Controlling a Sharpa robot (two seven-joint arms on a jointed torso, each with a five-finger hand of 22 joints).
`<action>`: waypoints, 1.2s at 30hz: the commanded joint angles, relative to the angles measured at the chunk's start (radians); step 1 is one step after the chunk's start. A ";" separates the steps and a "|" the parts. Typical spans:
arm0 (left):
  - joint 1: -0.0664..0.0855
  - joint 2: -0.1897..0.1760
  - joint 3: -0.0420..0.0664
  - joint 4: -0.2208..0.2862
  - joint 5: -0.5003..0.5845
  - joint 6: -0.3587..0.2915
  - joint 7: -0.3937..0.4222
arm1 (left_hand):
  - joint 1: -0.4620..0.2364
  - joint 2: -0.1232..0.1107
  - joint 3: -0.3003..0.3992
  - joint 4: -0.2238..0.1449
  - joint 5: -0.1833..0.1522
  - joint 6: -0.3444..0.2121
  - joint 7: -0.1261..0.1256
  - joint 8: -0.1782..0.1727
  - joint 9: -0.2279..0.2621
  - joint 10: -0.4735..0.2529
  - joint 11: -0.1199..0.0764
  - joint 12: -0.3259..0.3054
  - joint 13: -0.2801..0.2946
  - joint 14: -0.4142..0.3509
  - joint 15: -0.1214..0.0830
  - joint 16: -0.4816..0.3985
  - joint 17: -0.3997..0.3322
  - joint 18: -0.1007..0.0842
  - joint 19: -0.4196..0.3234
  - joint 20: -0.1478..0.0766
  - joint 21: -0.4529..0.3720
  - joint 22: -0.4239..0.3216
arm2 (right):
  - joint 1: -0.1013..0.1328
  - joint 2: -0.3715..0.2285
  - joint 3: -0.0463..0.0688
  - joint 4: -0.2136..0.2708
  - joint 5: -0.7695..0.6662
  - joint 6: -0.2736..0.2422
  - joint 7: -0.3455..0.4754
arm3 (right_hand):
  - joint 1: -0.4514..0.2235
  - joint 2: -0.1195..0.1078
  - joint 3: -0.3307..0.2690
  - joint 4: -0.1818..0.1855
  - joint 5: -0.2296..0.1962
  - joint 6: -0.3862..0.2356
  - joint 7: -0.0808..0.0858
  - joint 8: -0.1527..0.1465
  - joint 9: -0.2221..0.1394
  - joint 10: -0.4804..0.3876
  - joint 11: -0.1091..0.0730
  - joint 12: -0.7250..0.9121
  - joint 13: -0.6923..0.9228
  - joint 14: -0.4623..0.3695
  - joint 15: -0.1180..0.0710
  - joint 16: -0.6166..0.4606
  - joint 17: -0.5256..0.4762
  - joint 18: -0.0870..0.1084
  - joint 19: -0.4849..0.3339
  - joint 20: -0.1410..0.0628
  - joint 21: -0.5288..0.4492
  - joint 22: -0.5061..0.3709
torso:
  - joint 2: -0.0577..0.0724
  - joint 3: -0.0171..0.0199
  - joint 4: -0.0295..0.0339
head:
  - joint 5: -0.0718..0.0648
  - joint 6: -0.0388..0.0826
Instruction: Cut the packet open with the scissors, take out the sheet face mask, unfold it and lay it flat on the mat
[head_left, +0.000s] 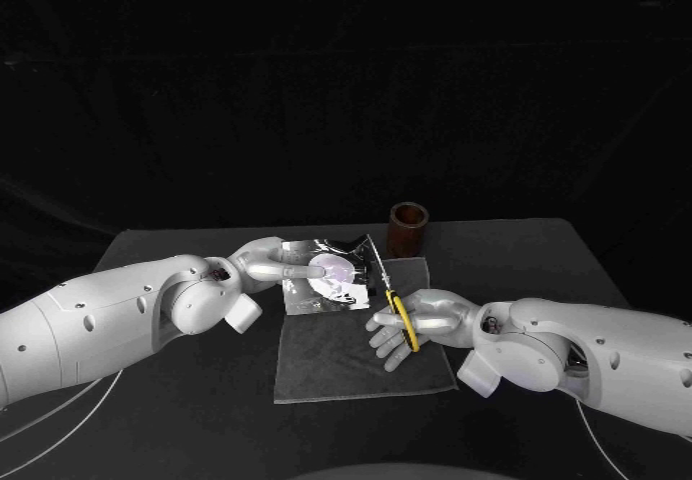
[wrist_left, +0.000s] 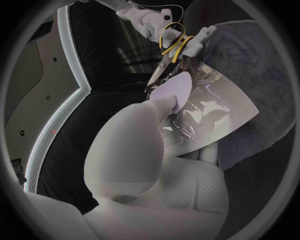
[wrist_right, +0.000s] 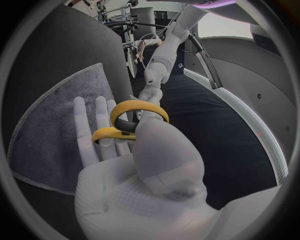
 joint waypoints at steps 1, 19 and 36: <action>0.000 0.002 0.001 0.001 0.008 0.009 0.006 | 0.000 0.013 0.000 -0.003 0.004 0.005 0.005 0.003 0.078 0.008 -0.001 0.004 0.001 0.006 -0.001 -0.006 0.001 0.020 -0.006 -0.002 0.007 0.002 | -0.005 -0.014 -0.001 0.019 -0.007 0.067 0.014 | -0.022 -0.017 -0.025 -0.006 -0.001 -0.033 0.090 -0.022 -0.012 -0.044 0.016 -0.012 -0.014 -0.046 0.017 -0.018 -0.019 0.093 -0.025 0.011 -0.025 -0.013 | 0.000 -0.0010 -0.0007 | -0.001 0.001; 0.000 -0.005 0.001 -0.002 0.031 0.012 0.008 | -0.003 0.012 0.003 -0.006 0.004 0.005 0.005 0.003 0.078 0.008 -0.001 0.004 0.001 0.006 -0.001 -0.006 0.002 0.020 -0.007 -0.002 0.007 0.002 | -0.044 -0.089 -0.004 0.090 -0.037 0.085 0.015 | -0.039 -0.041 -0.013 0.007 -0.002 -0.072 0.098 -0.042 -0.024 -0.113 0.030 -0.012 -0.015 -0.106 0.035 -0.036 -0.044 0.090 -0.053 0.025 -0.057 -0.030 | 0.000 -0.0004 -0.0006 | -0.005 0.004; 0.000 -0.006 0.001 -0.003 0.041 0.017 0.009 | -0.003 0.012 0.003 -0.006 0.004 0.005 0.005 0.003 0.078 0.008 -0.001 0.004 0.001 0.006 -0.001 -0.006 0.002 0.020 -0.007 -0.002 0.007 0.002 | -0.057 -0.086 -0.004 0.078 -0.022 0.132 0.004 | -0.190 -0.231 0.243 0.032 -0.001 -0.184 0.103 -0.023 -0.054 -0.241 0.048 -0.005 -0.015 -0.260 0.066 -0.047 -0.101 0.072 -0.117 0.039 -0.140 -0.047 | 0.000 0.0003 0.0013 | -0.003 0.002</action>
